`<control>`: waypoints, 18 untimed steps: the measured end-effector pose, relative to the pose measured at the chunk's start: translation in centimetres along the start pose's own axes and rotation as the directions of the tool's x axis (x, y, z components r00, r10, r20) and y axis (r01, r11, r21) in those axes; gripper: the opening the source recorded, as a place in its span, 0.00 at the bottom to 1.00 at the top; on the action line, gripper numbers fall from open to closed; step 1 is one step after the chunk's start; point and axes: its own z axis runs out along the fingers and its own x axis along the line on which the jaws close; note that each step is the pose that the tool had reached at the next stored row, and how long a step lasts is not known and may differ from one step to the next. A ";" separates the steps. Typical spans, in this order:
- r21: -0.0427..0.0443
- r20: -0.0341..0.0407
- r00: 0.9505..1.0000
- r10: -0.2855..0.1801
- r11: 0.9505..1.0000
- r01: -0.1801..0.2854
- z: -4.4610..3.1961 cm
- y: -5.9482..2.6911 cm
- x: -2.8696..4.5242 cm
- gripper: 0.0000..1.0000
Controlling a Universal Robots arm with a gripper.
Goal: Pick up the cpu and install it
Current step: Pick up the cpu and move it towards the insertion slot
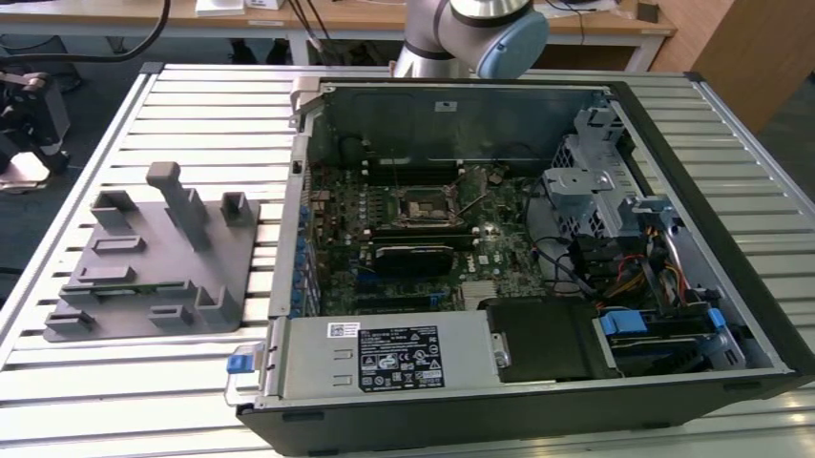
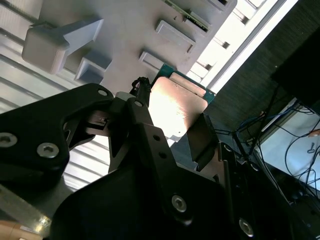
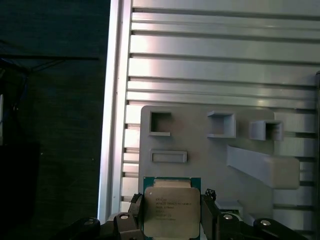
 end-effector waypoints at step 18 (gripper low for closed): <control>0.000 0.001 1.000 0.000 1.000 0.000 -1.81 0.28 0.02 0.54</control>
